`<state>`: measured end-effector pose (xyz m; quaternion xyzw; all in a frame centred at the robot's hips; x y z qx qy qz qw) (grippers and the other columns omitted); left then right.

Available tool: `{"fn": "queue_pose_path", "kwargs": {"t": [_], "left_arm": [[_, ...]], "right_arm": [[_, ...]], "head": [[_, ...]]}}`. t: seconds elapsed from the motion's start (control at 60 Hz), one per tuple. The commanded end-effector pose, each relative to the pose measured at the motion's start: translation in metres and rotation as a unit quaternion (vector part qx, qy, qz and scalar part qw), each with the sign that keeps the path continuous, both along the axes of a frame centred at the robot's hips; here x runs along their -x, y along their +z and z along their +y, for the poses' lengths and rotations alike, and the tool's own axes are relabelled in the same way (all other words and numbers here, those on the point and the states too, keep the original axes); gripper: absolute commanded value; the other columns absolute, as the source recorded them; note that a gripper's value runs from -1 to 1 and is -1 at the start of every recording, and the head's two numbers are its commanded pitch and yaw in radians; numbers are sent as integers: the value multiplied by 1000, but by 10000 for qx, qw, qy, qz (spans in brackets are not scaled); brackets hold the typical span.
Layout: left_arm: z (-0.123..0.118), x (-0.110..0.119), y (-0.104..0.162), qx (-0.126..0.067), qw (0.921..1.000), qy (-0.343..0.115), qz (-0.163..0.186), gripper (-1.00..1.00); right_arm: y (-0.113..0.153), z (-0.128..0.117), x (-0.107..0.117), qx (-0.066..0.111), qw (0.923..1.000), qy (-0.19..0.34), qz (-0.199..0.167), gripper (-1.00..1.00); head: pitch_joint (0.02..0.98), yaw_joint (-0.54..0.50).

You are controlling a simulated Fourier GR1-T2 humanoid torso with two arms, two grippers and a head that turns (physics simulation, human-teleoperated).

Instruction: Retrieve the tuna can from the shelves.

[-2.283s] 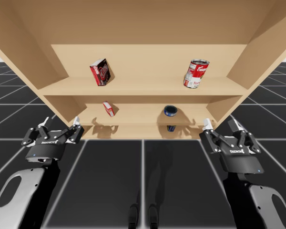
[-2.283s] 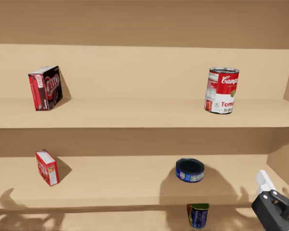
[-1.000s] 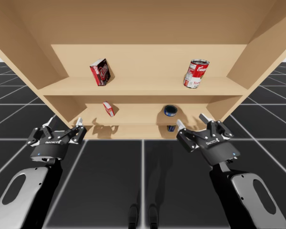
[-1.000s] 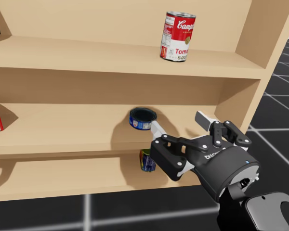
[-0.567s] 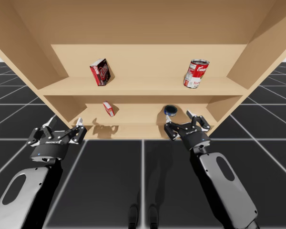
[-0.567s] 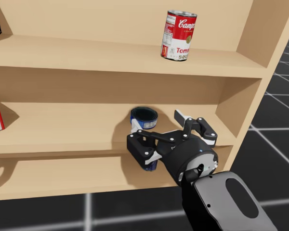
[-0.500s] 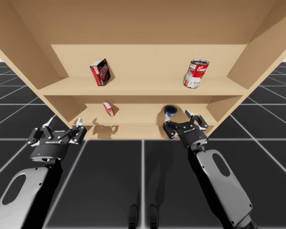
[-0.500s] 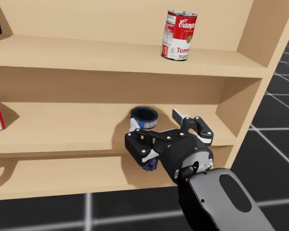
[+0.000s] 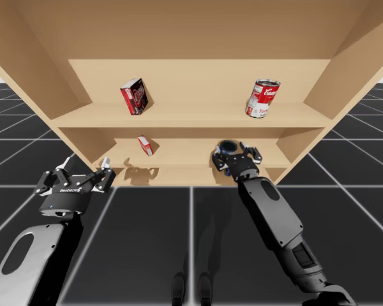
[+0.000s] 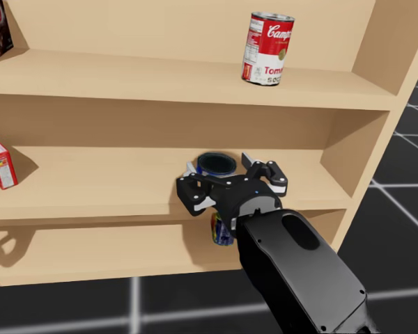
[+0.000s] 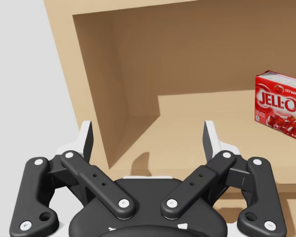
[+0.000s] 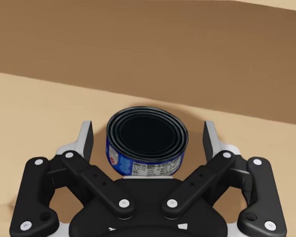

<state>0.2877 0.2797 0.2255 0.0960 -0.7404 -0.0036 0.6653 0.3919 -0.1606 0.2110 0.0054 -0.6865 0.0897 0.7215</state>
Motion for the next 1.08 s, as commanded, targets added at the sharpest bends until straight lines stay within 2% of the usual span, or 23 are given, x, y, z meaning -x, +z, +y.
{"fn": "queue_pose_path", "kwargs": {"t": [0.017, 0.133, 0.167, 0.217, 0.25, 0.267, 0.283, 0.3, 0.333, 0.533, 0.55, 0.6, 0.667, 0.75, 0.9, 1.083], "left_arm": [[0, 0, 0, -12, 10000, 5, -1, -1000], [1, 0, 0, -17, 10000, 7, -4, -1000], [1, 0, 0, -16, 10000, 8, -5, -1000], [1, 0, 0, -18, 10000, 8, -5, -1000], [1, 0, 0, -17, 10000, 8, -6, -1000], [1, 0, 0, -16, 10000, 8, -6, -1000], [2, 0, 0, -16, 10000, 8, -5, -1000], [2, 0, 0, -16, 10000, 8, -5, -1000], [2, 0, 0, -15, 10000, 7, -5, -1000], [2, -1, -1, -16, 10000, 2, -5, -1000], [2, -1, -1, -15, 10000, 3, -4, -1000], [2, -1, -1, -19, 10000, 2, -3, -1000], [1, -1, -1, -21, 10000, 1, -5, -1000], [1, -1, -1, -16, 10000, -8, -1, -1000], [1, -1, -1, -25, 10000, -9, -3, -1000], [0, -1, -1, -36, 10000, -12, -1, -1000]], "right_arm": [[-10, 0, -18, 13, 9999, -85, 129, -1000], [-17, 2, -24, 28, 9996, 1, 283, -1000], [-20, 3, -26, 106, 9996, 31, 274, -1000], [-21, 4, -27, 114, 9995, 109, 277, -1000], [-22, 4, -26, 194, 9992, 203, 301, -874], [-23, 4, -26, 185, 9994, 150, 254, -546], [-24, 4, -26, 187, 9995, 105, 236, -326], [-24, 4, -26, 191, 9995, 81, 229, 666], [-24, 2, -24, 133, 9995, 84, 275, 984], [-16, -16, -10, 55, 9998, -28, 199, 1000], [-12, -20, -5, 18, 9999, -38, 155, 1000], [-6, -25, 2, 72, 9999, -75, 15, 1000], [5, -33, 15, 17, 9999, -88, -140, 1000], [16, -41, 32, 36, 9994, -72, -324, 1000], [28, -54, 65, 224, 9981, -15, -566, 1000], [34, -65, 101, 336, 9968, 66, -723, 1000]], "head": [[567, -212], [565, -211], [565, -210], [564, -209], [563, -208], [563, -207], [563, -207], [562, -207], [562, -207], [559, -204], [558, -202], [556, -202], [554, -203], [550, -206], [547, -208], [546, -207]]}}
